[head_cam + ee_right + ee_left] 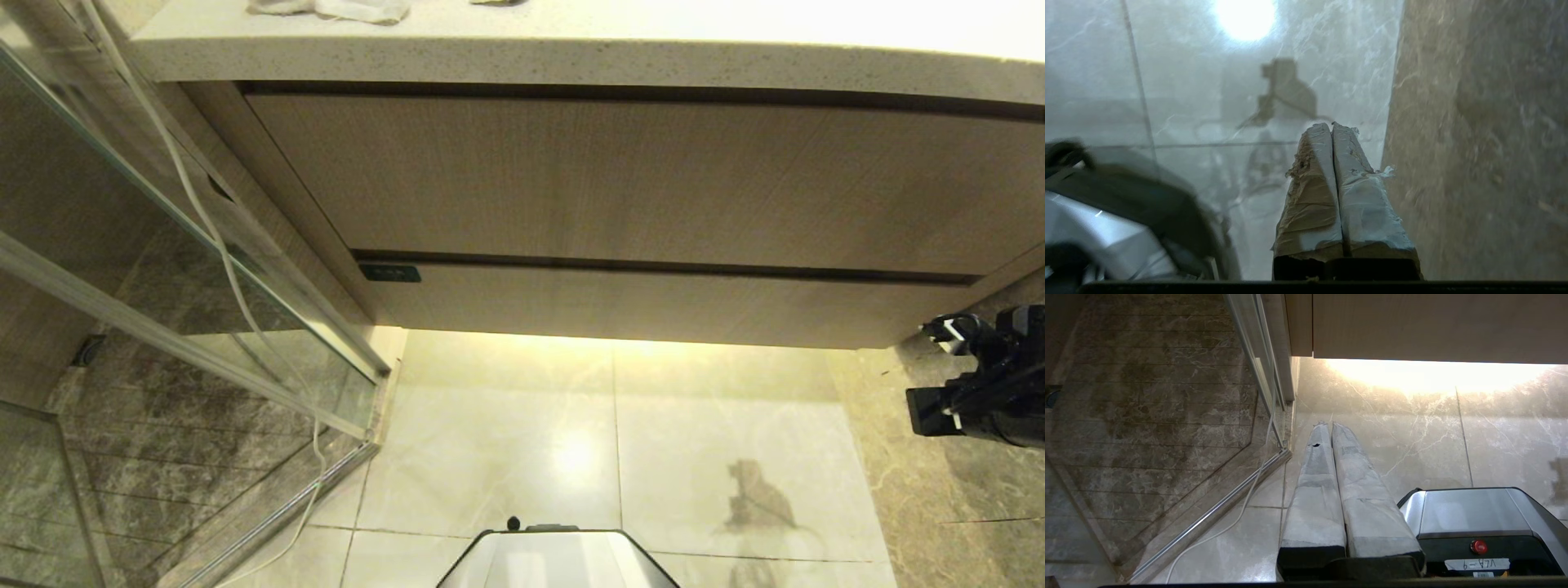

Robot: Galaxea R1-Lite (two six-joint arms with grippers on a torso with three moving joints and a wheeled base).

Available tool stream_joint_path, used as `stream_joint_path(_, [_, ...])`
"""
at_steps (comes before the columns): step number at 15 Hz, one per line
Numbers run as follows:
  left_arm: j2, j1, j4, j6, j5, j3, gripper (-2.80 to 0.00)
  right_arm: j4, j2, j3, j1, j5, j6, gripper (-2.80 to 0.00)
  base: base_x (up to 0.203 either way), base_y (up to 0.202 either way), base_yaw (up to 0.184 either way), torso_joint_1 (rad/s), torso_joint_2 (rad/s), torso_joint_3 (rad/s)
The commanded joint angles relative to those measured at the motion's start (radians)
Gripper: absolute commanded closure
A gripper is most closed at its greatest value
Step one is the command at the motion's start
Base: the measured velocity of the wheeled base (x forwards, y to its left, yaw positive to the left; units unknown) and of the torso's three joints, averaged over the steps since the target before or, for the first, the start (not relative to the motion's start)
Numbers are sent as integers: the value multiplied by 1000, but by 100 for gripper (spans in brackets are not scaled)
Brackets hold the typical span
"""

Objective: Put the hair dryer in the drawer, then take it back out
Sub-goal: Close the drawer, then pull open the drawer

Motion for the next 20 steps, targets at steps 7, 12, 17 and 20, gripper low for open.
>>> stream_joint_path(7, [0,0,0,0,0,2,0,197,-639,316,13,-6,17,0,0,0,0,0,0,0])
stream_joint_path(12, [0,0,0,0,0,2,0,377,-1129,424,115,-18,84,0,0,0,0,0,0,0])
stream_joint_path(17, [0,0,0,0,0,2,0,592,-1569,504,251,-30,144,0,0,0,0,0,0,0])
stream_joint_path(20, [0,0,0,0,0,2,0,663,-1806,537,309,-42,203,0,0,0,0,0,0,0])
